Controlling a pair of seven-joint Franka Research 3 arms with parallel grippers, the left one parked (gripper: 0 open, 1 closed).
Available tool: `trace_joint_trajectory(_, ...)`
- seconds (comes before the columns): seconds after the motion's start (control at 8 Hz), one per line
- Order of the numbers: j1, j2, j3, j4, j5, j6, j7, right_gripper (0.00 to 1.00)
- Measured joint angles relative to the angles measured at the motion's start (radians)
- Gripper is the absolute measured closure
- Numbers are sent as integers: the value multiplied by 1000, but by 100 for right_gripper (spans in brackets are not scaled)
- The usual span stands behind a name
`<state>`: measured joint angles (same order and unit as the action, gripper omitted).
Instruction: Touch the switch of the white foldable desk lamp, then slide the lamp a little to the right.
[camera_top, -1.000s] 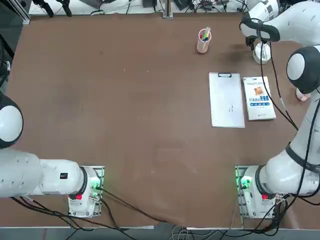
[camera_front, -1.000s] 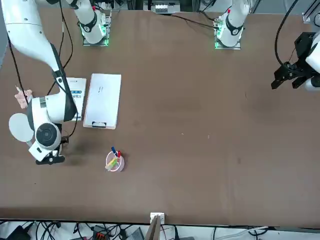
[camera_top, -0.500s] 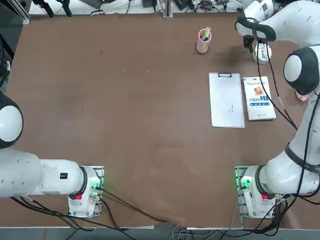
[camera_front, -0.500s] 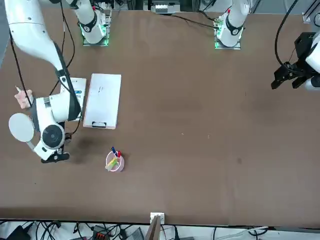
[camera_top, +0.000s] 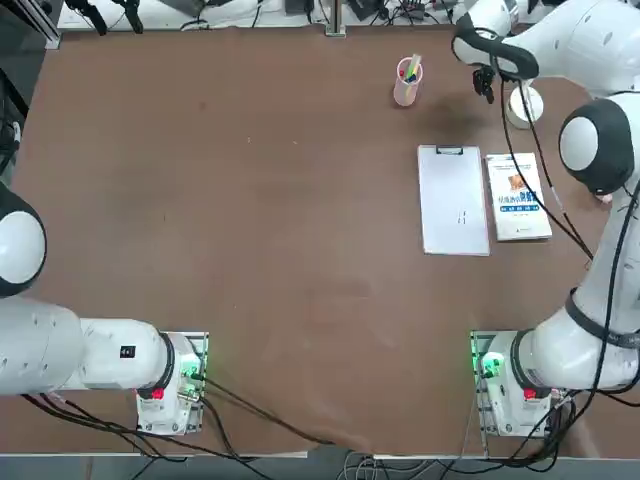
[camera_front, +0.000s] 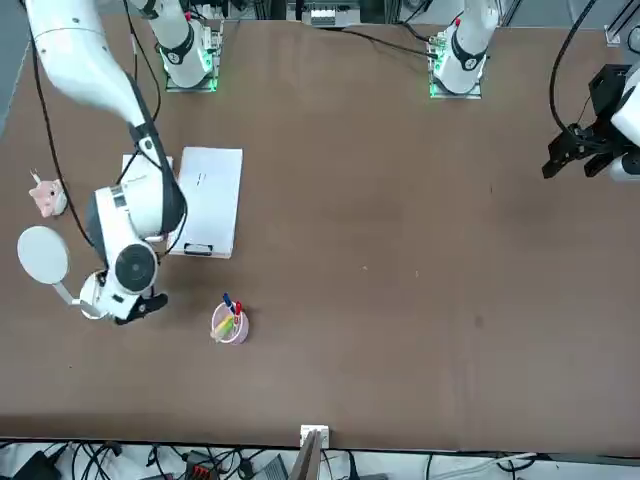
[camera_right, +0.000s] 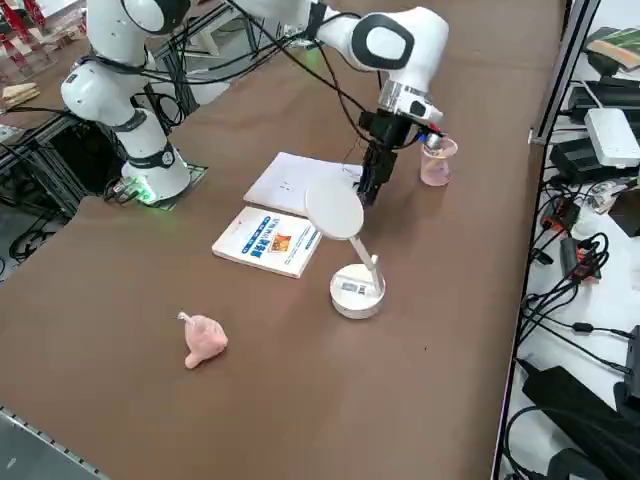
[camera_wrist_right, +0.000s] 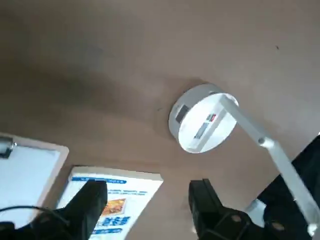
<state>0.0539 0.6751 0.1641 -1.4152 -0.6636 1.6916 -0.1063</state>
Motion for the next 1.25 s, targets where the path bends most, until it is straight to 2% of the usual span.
trace_joint_trajectory(0.38, -30, 3, -6, 1, -171, 18, -189, 0)
trace_joint_trajectory(0.75, -17, 41, 3, 0, -340, 32, -317, 0)
trace_joint_trajectory(1.25, -11, 94, 2, -1, -389, 33, -381, 0)
